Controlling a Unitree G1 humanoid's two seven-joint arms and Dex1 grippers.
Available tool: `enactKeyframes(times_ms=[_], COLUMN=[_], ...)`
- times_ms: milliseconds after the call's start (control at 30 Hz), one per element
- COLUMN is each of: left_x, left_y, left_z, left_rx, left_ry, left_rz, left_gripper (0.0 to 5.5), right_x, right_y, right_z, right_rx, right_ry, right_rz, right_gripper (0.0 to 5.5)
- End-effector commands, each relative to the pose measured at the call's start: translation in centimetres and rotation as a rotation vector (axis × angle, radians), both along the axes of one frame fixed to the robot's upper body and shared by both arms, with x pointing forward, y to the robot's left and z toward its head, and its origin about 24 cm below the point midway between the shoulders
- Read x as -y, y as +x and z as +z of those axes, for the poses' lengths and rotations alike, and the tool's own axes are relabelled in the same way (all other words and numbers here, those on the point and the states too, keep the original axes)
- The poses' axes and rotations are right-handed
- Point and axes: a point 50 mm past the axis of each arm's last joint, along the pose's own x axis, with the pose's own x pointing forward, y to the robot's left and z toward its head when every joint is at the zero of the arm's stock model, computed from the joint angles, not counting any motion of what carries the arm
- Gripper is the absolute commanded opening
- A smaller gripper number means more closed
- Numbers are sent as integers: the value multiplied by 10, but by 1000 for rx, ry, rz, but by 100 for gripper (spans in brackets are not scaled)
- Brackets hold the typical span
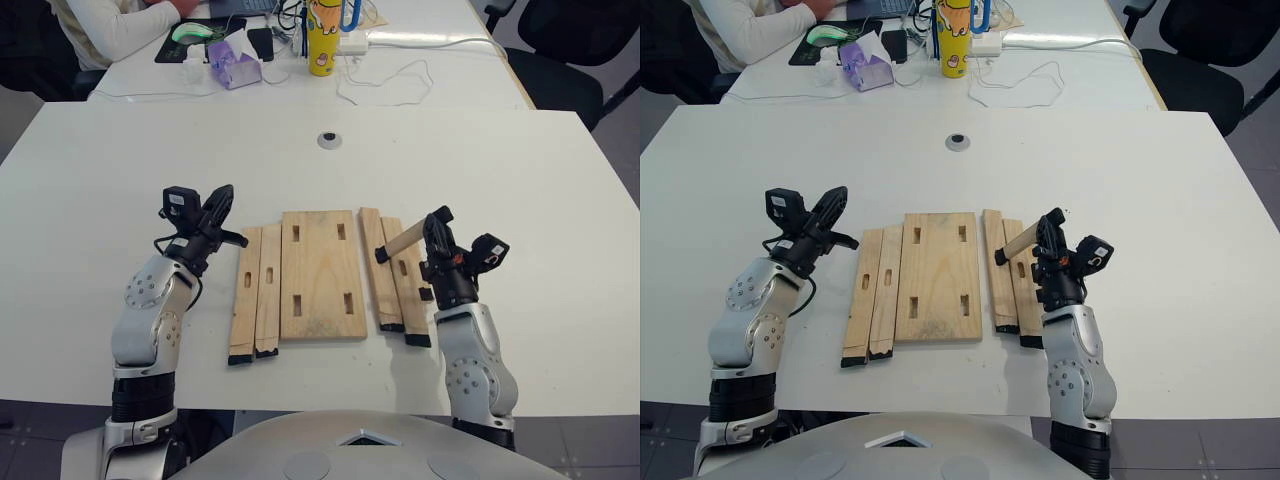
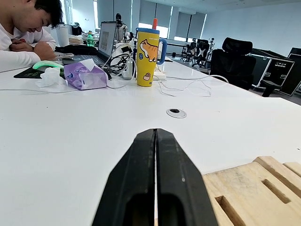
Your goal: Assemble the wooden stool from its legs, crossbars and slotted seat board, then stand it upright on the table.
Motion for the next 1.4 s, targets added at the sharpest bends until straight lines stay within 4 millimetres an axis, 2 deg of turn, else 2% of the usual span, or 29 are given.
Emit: enactKeyframes(times_ms=[33, 267, 500, 767, 867, 1033, 1200, 1400], left_x=[2, 4, 6, 7, 8, 9, 10, 11], left_y=[2, 2, 2, 0, -2, -4, -5, -4], left_z=[4, 4, 4, 3, 3, 3, 3, 3], left_rx=[16, 24, 32, 41, 44, 53, 56, 57], left_ry=[3, 7, 7, 16, 20, 35, 41, 46], left_rz=[-6, -8, -7, -5, -4, -7, -9, -12], left_gripper=[0, 0, 0, 0, 0, 0, 0, 0], right_x=[-1, -10, -15, -6, -1, -1, 4, 6], right_y=[-3, 8, 13, 10, 2, -5, -8, -3], right_z=[-20, -16, -24, -40, -54, -65, -72, -70], right_rx=[-70, 23, 56, 75, 23, -93, -194, -197], right_ry=[-128, -276, -411, -545, -577, -654, -638, -551], right_rz=[3, 91, 149, 145, 152, 158, 64, 46], right_gripper=[42, 42, 42, 42, 42, 42, 42, 42])
